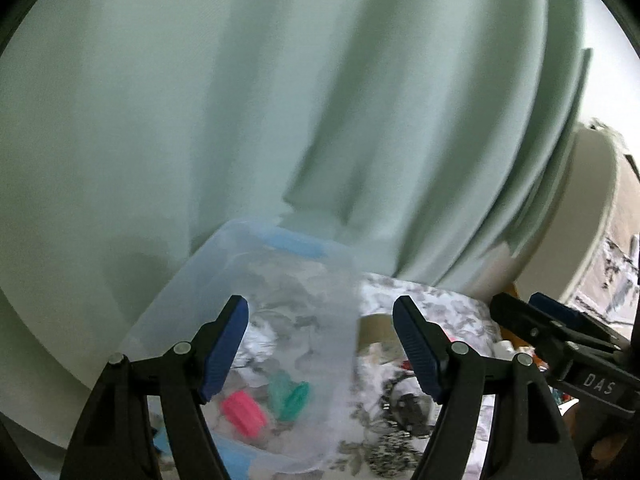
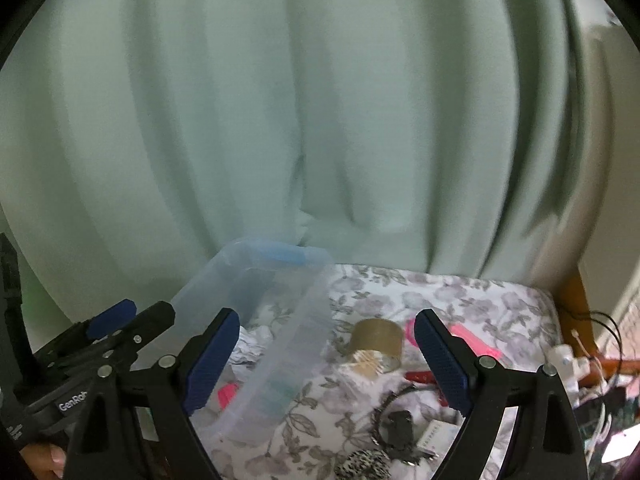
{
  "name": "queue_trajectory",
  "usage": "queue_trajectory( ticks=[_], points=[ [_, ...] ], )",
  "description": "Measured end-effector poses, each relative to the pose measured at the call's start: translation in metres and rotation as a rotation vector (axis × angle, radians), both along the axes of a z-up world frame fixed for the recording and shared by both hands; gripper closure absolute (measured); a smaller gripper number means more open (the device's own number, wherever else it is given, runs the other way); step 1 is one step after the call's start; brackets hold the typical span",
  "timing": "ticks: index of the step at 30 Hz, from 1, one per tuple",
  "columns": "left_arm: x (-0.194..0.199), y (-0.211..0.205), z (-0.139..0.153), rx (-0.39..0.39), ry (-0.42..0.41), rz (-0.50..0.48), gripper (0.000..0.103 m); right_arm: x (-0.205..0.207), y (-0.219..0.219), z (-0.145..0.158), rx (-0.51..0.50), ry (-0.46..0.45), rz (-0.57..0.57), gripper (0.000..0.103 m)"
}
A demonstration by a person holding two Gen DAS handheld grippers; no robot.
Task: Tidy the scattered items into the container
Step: 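Move both tools back over the remaining items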
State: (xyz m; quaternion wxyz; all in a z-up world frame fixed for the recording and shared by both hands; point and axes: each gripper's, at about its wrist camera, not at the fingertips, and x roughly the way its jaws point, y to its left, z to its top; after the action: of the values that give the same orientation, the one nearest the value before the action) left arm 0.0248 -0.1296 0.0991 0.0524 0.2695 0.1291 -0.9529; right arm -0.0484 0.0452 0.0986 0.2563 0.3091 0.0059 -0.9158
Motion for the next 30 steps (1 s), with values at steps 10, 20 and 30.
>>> queue_trajectory(
  ticks=[10,20,30],
  points=[
    [-0.002,0.070,-0.010,0.026,0.062,-0.196,0.027,0.007,0.084,-0.004,-0.056,-0.014,-0.157,0.012],
    [-0.005,0.127,-0.048,-0.099,-0.064,-0.311,0.027,0.016,0.145,-0.027,-0.111,-0.052,-0.267,0.000],
    [-0.024,0.123,-0.108,-0.124,-0.291,-0.201,0.027,0.013,0.175,-0.080,-0.164,-0.148,-0.286,0.000]
  ],
)
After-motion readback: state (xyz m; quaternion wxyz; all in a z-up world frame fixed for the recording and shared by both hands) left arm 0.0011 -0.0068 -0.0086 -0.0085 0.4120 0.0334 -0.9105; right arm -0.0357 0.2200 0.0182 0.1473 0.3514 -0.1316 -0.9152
